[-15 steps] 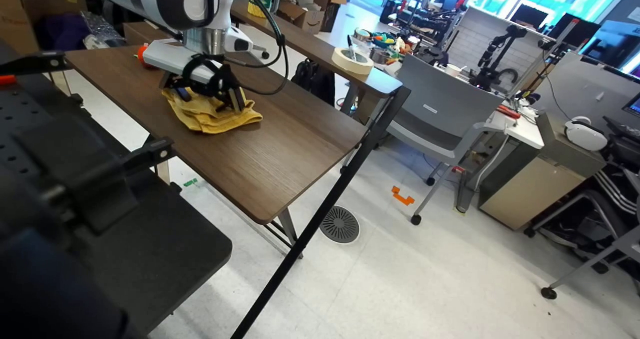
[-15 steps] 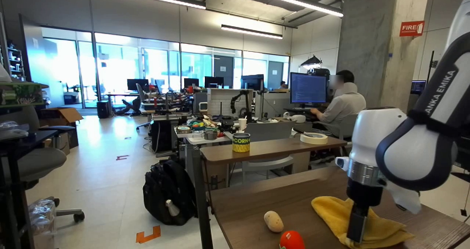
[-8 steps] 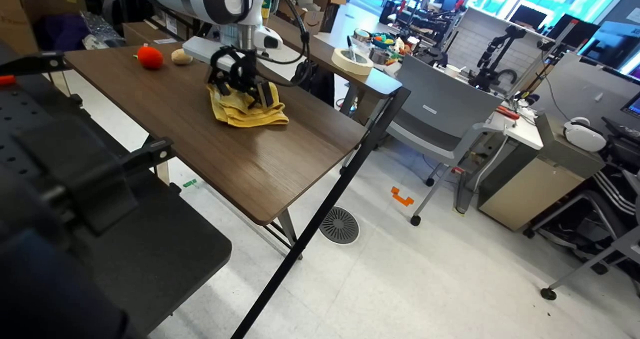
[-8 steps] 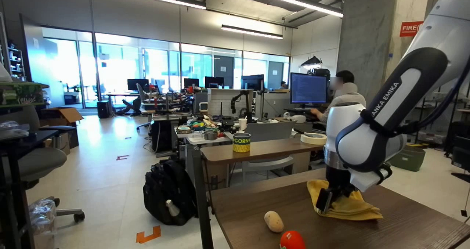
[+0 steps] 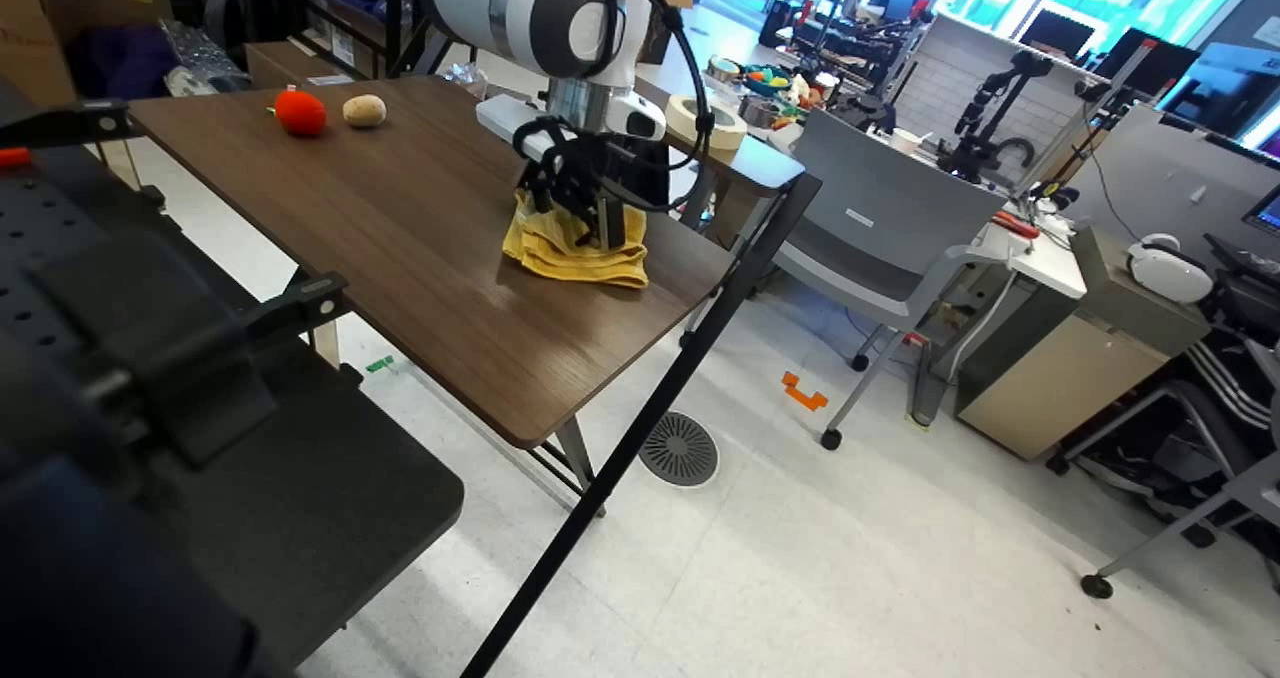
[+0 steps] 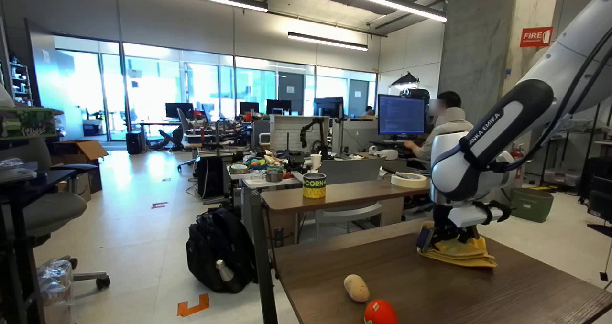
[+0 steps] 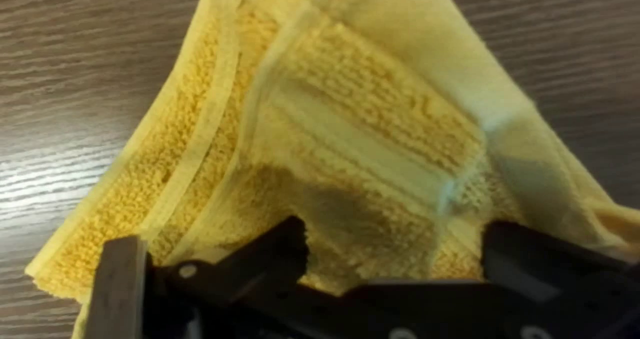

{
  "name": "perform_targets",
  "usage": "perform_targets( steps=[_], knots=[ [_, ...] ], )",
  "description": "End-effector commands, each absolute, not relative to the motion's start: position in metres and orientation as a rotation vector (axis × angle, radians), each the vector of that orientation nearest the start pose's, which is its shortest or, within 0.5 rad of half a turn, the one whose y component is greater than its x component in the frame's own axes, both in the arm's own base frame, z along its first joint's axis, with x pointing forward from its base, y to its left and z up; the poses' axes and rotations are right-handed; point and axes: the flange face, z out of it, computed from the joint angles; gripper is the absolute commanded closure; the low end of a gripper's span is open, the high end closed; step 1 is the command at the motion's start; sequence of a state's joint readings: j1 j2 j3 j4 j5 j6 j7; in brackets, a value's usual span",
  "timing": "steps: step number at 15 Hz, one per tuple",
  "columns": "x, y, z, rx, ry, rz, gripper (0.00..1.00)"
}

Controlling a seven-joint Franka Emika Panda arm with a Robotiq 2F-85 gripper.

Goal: Wipe the table with the cloth

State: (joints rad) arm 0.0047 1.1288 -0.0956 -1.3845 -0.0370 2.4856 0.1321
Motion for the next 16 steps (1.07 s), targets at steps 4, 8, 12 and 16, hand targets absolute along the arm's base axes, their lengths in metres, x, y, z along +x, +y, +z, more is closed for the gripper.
perform_targets(
  steps=[4,8,12,16],
  knots=[
    [0.703,0.013,-0.014,-3.167,0.232,0.041,0.0],
    [0.703,0.109,0.006,-3.14,0.031,-0.06,0.0],
    [0.692,0.213,0.009,-3.15,-0.136,-0.208,0.0],
    [0.697,0.216,-0.002,-3.191,-0.135,-0.27,0.0]
  ],
)
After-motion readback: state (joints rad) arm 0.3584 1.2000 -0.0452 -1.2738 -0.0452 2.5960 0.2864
